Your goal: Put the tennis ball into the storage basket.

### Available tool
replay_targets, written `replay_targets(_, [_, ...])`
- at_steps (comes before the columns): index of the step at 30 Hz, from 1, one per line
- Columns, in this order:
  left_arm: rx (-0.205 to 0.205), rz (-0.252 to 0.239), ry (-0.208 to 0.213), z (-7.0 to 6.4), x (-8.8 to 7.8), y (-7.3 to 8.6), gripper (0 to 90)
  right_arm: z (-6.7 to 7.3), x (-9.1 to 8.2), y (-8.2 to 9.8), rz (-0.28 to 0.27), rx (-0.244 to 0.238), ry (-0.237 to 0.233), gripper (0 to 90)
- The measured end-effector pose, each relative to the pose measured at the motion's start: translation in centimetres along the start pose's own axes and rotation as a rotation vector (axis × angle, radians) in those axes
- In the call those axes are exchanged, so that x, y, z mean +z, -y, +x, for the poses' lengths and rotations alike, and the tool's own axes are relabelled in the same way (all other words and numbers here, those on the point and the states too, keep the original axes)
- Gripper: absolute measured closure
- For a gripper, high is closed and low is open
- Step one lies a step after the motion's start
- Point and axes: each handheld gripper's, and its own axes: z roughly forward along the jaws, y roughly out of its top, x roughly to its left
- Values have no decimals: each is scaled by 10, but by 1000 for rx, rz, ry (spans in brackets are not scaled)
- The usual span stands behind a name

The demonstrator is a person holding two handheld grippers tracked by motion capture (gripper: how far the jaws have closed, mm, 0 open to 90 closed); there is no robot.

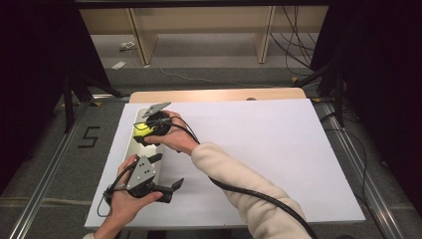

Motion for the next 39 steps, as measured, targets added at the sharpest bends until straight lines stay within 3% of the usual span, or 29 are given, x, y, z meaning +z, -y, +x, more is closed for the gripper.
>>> replay_targets(3, [1, 1, 0, 0, 0, 0, 0, 0, -3, -3, -37, 12, -5, 193])
replay_targets(10, [1, -1, -2, 0, 0, 0, 0, 0, -8, -8, -62, 6, 10, 170])
replay_targets(31, [1, 0, -2, 0, 0, 0, 0, -5, -27, -6, -60, -3, 33, 157])
replay_targets(39, [4, -1, -2, 0, 0, 0, 0, -8, -36, -3, -62, 0, 62, 150])
